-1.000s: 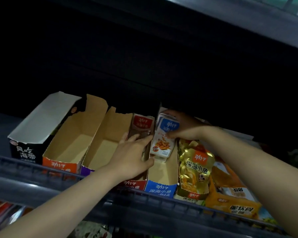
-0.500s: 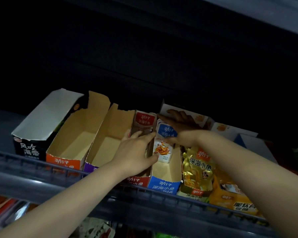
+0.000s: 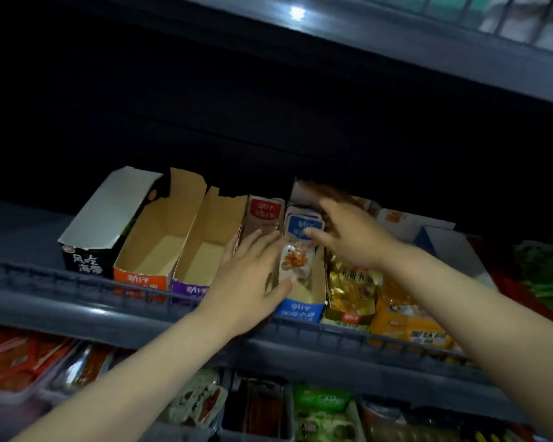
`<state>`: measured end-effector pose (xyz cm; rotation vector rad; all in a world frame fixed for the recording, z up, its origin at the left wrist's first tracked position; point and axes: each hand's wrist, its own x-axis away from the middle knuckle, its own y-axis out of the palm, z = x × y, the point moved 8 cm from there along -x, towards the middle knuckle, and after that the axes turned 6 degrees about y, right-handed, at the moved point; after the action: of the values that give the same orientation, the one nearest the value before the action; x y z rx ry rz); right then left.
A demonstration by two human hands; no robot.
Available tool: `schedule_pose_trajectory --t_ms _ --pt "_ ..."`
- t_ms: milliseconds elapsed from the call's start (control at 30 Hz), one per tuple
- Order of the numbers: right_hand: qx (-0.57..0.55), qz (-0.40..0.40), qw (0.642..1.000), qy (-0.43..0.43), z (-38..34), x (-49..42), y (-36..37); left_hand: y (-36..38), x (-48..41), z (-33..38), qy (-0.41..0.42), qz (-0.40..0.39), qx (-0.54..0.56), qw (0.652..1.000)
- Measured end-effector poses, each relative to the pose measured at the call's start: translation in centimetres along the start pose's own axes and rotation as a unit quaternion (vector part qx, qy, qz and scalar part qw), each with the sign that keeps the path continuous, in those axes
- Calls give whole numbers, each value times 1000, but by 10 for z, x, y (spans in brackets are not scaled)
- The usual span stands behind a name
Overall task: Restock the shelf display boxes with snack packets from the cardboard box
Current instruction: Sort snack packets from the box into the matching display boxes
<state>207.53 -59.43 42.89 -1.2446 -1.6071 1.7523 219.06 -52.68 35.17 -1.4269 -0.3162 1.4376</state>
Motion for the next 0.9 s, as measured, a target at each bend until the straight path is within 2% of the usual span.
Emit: schedule_pose_trajectory --t_ms 100,167,267,367,433,500,600,700,767,833,900 --pt "-29 53 997 -51 -29 59 -12 -6 48 17 8 28 49 998" --pt "-52 50 995 -63 -45 105 -1 -3 87 26 7 47 87 995" --pt "-113 10 993 -38 -57 169 44 20 150 35 -2 47 112 993" --pt "-193 -53 980 2 -62 226 114 71 216 15 -85 -42 129 987" --pt "-245 -127 960 43 -61 261 171 105 263 -7 -140 -133 68 979" --pt "-276 -198 936 89 -55 293 231 124 304 -23 -170 -193 1 966" --pt "-310 -289 884 198 -39 338 316 147 351 -30 -205 -242 14 948" --pt "-347 -359 799 334 -21 378 384 182 407 -47 -326 -291 119 892" --pt "-354 -385 753 400 -12 395 415 203 435 -55 -395 -296 176 852" --pt "-355 -387 730 437 -5 401 436 221 454 -58 -447 -308 224 810" --pt "-358 -389 726 441 -5 399 450 234 466 -62 -496 -301 258 772"
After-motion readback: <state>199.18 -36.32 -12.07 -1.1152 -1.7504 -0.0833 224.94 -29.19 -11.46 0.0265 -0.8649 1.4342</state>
